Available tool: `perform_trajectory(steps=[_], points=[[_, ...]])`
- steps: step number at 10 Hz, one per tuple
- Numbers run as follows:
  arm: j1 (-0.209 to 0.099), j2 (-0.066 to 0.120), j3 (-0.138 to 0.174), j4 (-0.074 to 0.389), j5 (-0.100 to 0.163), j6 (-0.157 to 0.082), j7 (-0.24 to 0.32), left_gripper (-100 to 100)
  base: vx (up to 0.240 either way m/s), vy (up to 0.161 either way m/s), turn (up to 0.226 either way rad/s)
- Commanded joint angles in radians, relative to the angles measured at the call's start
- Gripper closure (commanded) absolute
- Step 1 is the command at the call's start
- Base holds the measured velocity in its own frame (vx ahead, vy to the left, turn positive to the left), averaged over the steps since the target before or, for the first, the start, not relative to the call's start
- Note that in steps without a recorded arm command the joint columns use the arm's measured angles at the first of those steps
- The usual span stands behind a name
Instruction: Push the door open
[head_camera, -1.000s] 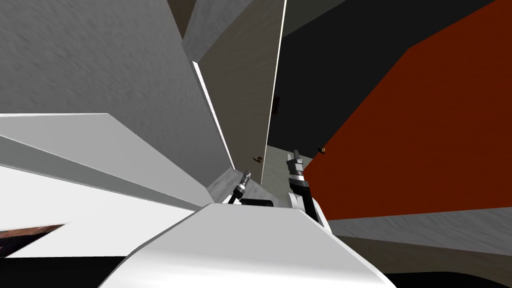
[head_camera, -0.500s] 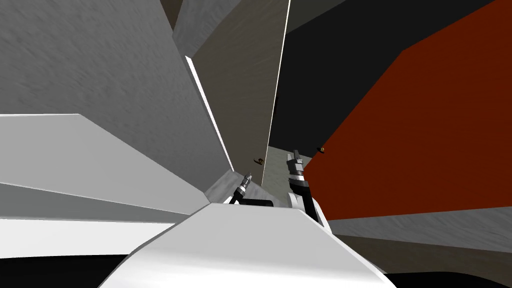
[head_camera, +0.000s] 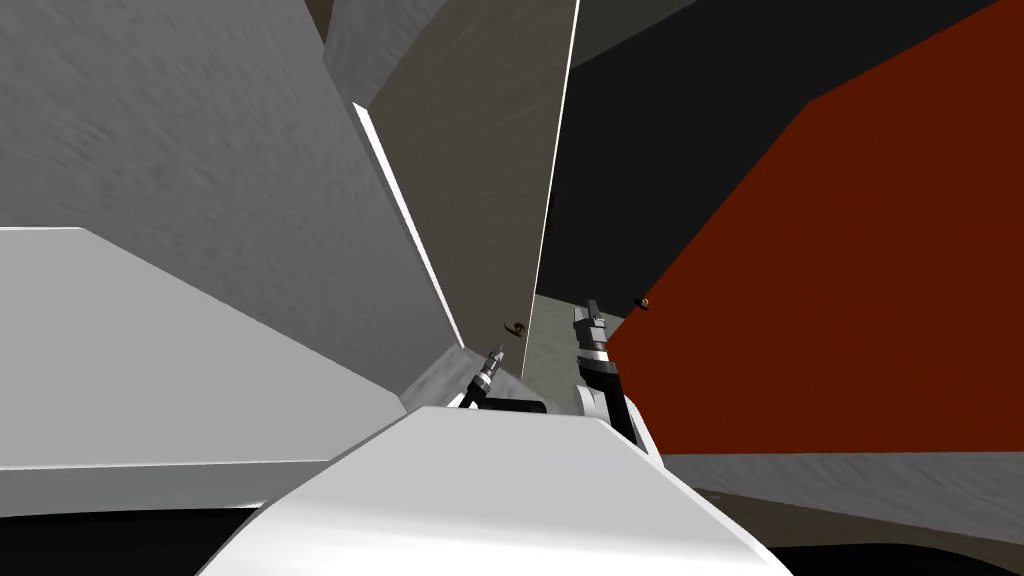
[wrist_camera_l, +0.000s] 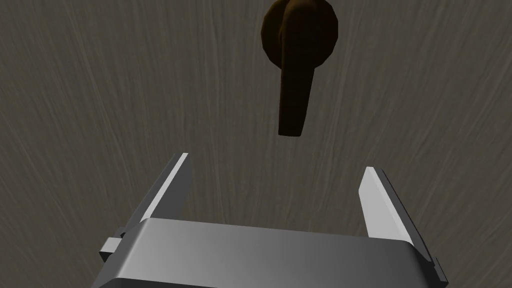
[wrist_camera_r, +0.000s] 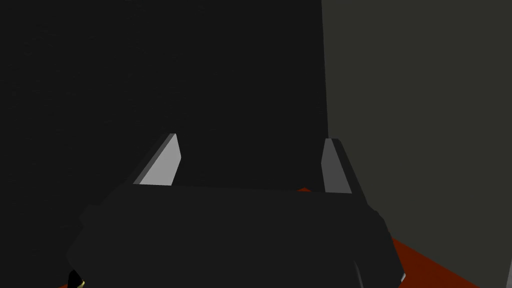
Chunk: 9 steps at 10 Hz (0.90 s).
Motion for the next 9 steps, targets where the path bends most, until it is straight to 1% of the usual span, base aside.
perform_trajectory(steps=[1,5,6,7,8,9], points=[[-0.003,-0.005,0.005,0.01,0.001,-0.006,-0.003,-100,0.189,-0.095,-0.033],[-0.012,-0.017,0.018,0.037,0.003,-0.019,-0.009,-100,0.205,-0.104,-0.034],[-0.014,-0.02,0.021,0.044,0.004,-0.022,-0.01,-100,0.211,-0.078,-0.024],[-0.013,-0.018,0.019,0.041,0.004,-0.02,-0.009,-100,0.096,-0.031,0.001],[-0.013,-0.018,0.019,0.041,0.004,-0.02,-0.009,100,-0.014,0.002,0.004],[-0.013,-0.018,0.019,0.041,0.004,-0.02,-0.009,100,-0.034,0.013,-0.006]])
